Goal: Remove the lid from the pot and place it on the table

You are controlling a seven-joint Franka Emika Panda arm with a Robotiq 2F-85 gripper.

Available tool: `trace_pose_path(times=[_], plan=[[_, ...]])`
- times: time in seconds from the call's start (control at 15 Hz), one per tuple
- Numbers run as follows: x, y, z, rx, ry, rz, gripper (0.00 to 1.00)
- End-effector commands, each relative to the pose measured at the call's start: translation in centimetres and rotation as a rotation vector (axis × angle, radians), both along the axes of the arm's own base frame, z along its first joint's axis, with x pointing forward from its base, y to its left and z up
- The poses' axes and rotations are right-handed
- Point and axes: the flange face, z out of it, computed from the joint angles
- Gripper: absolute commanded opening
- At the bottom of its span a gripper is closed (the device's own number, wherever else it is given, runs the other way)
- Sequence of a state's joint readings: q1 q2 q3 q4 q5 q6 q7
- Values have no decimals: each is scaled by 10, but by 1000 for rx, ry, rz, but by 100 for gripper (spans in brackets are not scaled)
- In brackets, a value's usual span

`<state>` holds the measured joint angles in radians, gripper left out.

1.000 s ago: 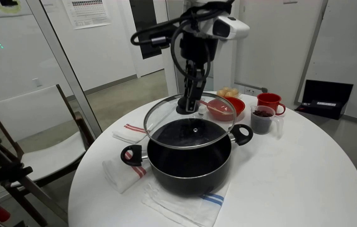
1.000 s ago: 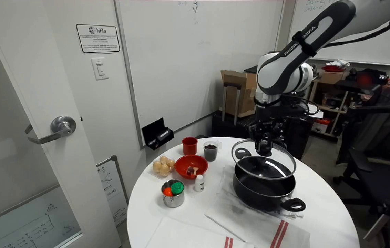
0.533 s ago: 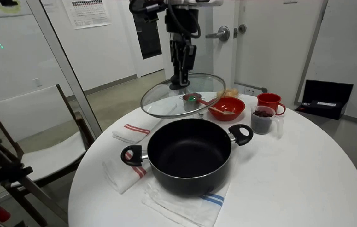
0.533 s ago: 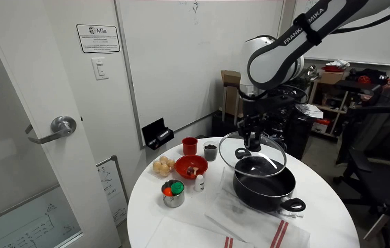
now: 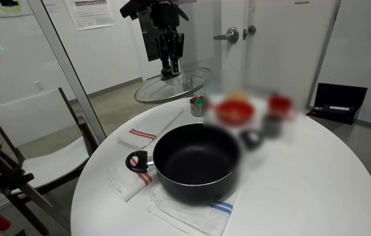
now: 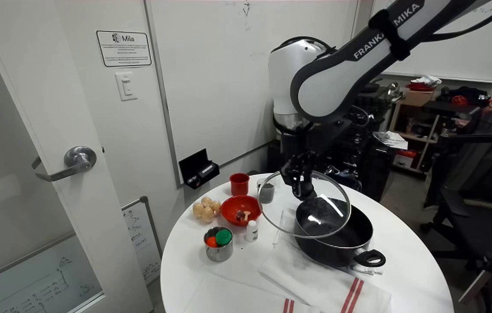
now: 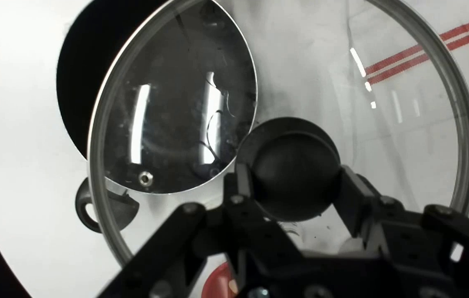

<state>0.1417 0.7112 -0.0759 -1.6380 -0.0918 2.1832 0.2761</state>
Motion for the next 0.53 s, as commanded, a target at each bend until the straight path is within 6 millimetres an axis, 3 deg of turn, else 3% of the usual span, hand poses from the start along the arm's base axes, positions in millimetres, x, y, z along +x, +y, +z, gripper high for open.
trace_pose_path(times=[0.0,0.2,0.27,0.47], plan=[[9,36,-1,-42,25,137,25],[9,51,-1,-40,26,202,25],[1,52,-13,-26,22,154,50],[3,55,-14,-25,21,176,50]])
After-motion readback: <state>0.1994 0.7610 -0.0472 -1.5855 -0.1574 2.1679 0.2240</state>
